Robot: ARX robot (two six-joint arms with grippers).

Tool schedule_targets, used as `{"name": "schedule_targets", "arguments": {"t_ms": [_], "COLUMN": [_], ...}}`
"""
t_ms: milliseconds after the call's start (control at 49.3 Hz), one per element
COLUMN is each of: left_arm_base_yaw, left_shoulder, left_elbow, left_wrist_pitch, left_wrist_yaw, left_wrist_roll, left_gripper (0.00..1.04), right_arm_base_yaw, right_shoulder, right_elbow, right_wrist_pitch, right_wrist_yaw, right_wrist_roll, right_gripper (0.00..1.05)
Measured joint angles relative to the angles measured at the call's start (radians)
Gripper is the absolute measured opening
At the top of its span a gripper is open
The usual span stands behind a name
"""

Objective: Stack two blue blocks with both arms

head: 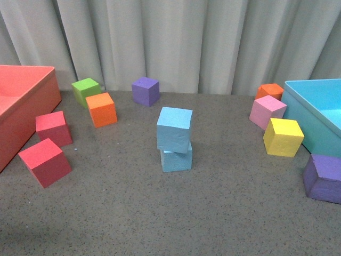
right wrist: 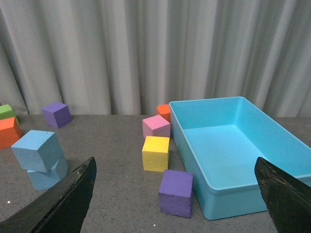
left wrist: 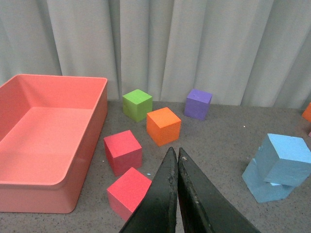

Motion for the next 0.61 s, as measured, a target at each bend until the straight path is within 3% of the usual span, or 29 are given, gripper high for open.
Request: {"name": "schedule_targets", "arguments": {"t_ms": [223,264,324,608], "left_arm_base_yaw": [0.04,0.08,0.111,0.117], "left_shoulder": [-0.174,-0.217,-0.283,-0.549], "left_elbow": [-0.058,-0.068,-0.08,-0.1], "left_wrist_pitch": [-0.118,-0.151,-0.203,-0.429], "left_wrist_yaw": [0.041,0.098,0.108,0.116], "left_wrist_roll": [0.0,0.001,0.001,0.001], "left_gripper": [0.04,0.04,0.04,0.04], "right_arm_base_yaw": [0.0,0.0,0.0,0.0], "right_shoulder": [0.0,0.0,0.0,0.0], "right_elbow": [0.0,0.0,0.0,0.0], "right_wrist_pitch": [0.0,0.0,0.0,0.0], "right_wrist_yaw": [0.0,0.0,0.0,0.0], "right_wrist_roll": [0.0,0.0,0.0,0.0], "right_gripper": [0.95,0.95,0.95,0.95]}}
